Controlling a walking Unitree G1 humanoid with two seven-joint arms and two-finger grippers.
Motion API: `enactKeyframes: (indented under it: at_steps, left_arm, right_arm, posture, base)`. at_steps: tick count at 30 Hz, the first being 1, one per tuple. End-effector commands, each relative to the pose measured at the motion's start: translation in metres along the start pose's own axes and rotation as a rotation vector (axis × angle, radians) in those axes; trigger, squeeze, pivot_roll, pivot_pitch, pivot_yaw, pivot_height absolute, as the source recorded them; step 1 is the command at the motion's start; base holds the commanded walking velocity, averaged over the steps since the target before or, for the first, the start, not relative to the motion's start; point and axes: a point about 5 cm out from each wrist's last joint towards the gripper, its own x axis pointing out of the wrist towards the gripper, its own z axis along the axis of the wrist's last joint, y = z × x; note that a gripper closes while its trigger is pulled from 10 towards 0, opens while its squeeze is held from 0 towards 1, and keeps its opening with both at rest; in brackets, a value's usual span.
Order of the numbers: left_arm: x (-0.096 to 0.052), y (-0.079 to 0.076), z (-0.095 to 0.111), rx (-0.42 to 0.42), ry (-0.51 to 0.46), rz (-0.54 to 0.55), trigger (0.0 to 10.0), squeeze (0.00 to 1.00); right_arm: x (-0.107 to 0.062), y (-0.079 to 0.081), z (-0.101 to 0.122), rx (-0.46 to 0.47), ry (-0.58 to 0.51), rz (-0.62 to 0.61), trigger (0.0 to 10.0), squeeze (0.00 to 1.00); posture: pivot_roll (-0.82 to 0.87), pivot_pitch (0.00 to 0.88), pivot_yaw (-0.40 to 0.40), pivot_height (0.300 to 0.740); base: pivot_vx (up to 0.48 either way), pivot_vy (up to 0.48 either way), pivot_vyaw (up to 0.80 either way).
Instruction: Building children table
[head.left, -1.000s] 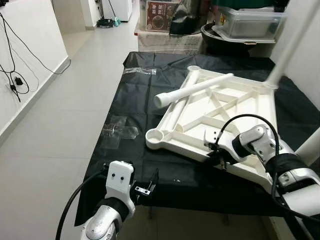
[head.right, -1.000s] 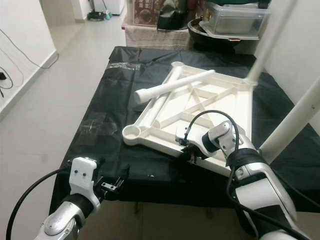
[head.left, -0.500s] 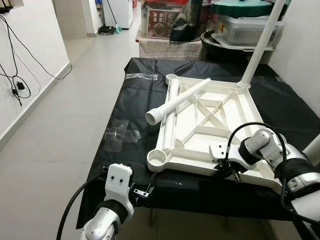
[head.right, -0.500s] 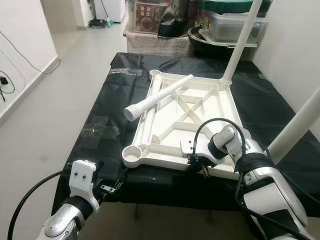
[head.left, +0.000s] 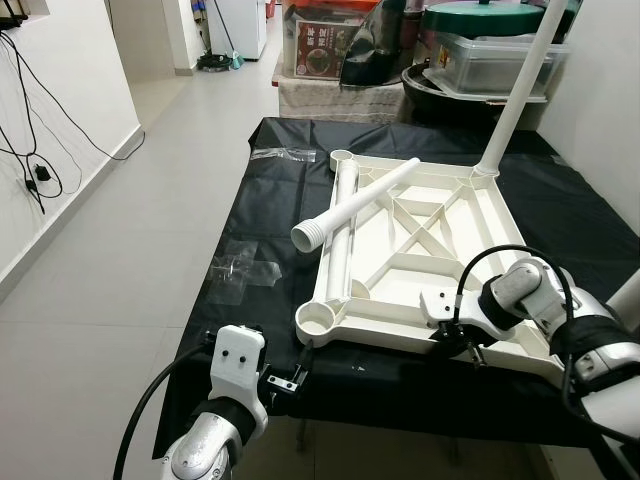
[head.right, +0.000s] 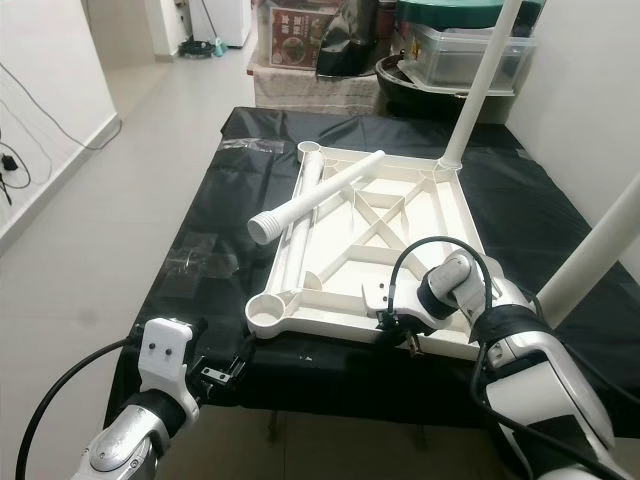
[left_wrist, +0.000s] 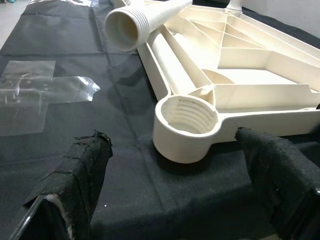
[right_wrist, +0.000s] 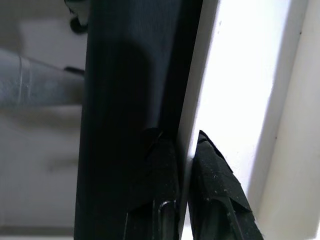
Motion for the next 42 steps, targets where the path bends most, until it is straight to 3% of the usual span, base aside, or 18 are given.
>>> enactKeyframes:
  at_steps: [1, 7, 8, 9, 10, 11, 12, 13, 14, 15, 21, 22, 23, 24, 32, 36, 41, 42]
  left_arm:
    - [0.0, 0.002, -0.003, 0.005, 0.01, 0.002, 10.0, 0.0]
    - [0.0, 0.002, -0.003, 0.007, 0.008, 0.002, 10.0, 0.0]
    - [0.0, 0.002, -0.003, 0.007, 0.008, 0.002, 10.0, 0.0]
    - [0.0, 0.002, -0.003, 0.006, 0.008, 0.002, 10.0, 0.0]
    - [0.0, 0.002, -0.003, 0.007, 0.009, 0.001, 10.0, 0.0]
    - [0.0, 0.002, -0.003, 0.007, 0.009, 0.001, 10.0, 0.0]
    - [0.0, 0.002, -0.003, 0.007, 0.009, 0.001, 10.0, 0.0]
    - [0.0, 0.002, -0.003, 0.007, 0.009, 0.001, 10.0, 0.0]
    - [0.0, 0.002, -0.003, 0.007, 0.009, 0.001, 10.0, 0.0]
    - [0.0, 0.002, -0.003, 0.007, 0.009, 0.002, 10.0, 0.0]
    - [0.001, 0.003, -0.003, 0.008, 0.009, 0.002, 10.0, 0.0]
    - [0.001, 0.003, -0.003, 0.009, 0.009, 0.002, 10.0, 0.0]
    - [0.001, 0.003, -0.003, 0.009, 0.009, 0.002, 10.0, 0.0]
    - [0.001, 0.003, -0.004, 0.01, 0.009, 0.003, 10.0, 0.0]
    - [0.004, 0.005, -0.006, 0.013, 0.012, 0.002, 10.0, 0.0]
    - [0.006, 0.007, -0.008, 0.014, 0.015, 0.001, 10.0, 0.0]
    - [0.007, 0.008, -0.009, 0.019, 0.017, 0.002, 10.0, 0.0]
    - [0.007, 0.008, -0.01, 0.022, 0.02, 0.002, 10.0, 0.0]
  right_arm:
    - [0.003, 0.004, -0.004, -0.071, 0.096, 0.043, 0.0, 0.0]
    - [0.001, 0.005, -0.014, -0.053, 0.153, 0.026, 0.0, 0.0]
    - [0.002, 0.004, -0.012, -0.055, 0.142, 0.018, 3.5, 0.0]
    - [0.003, 0.004, -0.011, -0.058, 0.134, 0.012, 10.0, 0.0]
    - [0.004, 0.002, -0.009, -0.053, 0.125, -0.001, 10.0, 0.0]
    - [0.005, 0.002, -0.007, -0.05, 0.117, 0.001, 10.0, 0.19]
    - [0.005, 0.002, -0.007, -0.05, 0.117, 0.001, 10.0, 0.19]
    - [0.005, 0.002, -0.006, -0.051, 0.11, 0.009, 10.0, 0.56]
    - [0.005, 0.002, -0.006, -0.051, 0.11, 0.009, 10.0, 0.56]
    - [0.004, 0.001, -0.003, -0.042, 0.076, 0.023, 10.0, 1.0]
    - [-0.001, -0.001, 0.002, -0.051, 0.032, 0.033, 10.0, 1.0]
    - [-0.012, -0.006, 0.006, -0.052, 0.007, 0.006, 10.0, 0.25]
    - [-0.012, -0.006, 0.006, -0.052, 0.007, 0.006, 10.0, 0.25]
    - [-0.018, -0.008, 0.008, -0.054, -0.003, -0.006, 10.0, 0.0]
    - [-0.057, -0.017, 0.02, -0.064, -0.129, -0.066, 10.0, 0.0]
    - [-0.095, -0.025, 0.049, -0.039, -0.467, -0.157, 10.0, 0.0]
    - [-0.095, -0.039, 0.062, 0.019, -0.589, -0.285, 10.0, 0.0]
    - [-0.088, -0.048, 0.064, 0.132, -0.613, -0.357, 10.0, 0.0]
  posture:
    - [0.15, 0.057, -0.064, 0.74]
    - [0.15, 0.06, -0.064, 0.74]
    - [0.15, 0.061, -0.064, 0.74]
    - [0.15, 0.061, -0.064, 0.74]
    - [0.15, 0.062, -0.063, 0.74]
    - [0.15, 0.062, -0.063, 0.74]
    - [0.15, 0.062, -0.063, 0.74]
    - [0.15, 0.062, -0.063, 0.74]
    - [0.15, 0.062, -0.063, 0.74]
    - [0.15, 0.062, -0.063, 0.74]
    - [0.15, 0.061, -0.063, 0.74]
    - [0.15, 0.058, -0.062, 0.74]
    - [0.15, 0.058, -0.062, 0.74]
    - [0.15, 0.057, -0.061, 0.74]
    - [0.14, 0.04, -0.058, 0.74]
    - [0.14, 0.022, -0.057, 0.74]
    - [0.14, 0.012, -0.056, 0.74]
    - [0.14, 0.008, -0.056, 0.74]
  base:
    - [0.0, 0.0, 0.0]
    - [0.0, 0.0, 0.0]
    - [0.0, 0.0, 0.0]
    - [0.0, 0.0, 0.0]
    - [0.0, 0.0, 0.0]
    - [0.0, 0.0, 0.0]
    - [0.0, 0.0, 0.0]
    - [0.0, 0.0, 0.0]
    - [0.0, 0.0, 0.0]
    - [0.0, 0.0, 0.0]
    - [0.0, 0.0, 0.0]
    - [0.0, 0.0, 0.0]
    - [0.0, 0.0, 0.0]
    - [0.0, 0.0, 0.0]
    - [0.0, 0.0, 0.0]
    - [0.0, 0.0, 0.0]
    - [0.0, 0.0, 0.0]
    - [0.0, 0.0, 0.0]
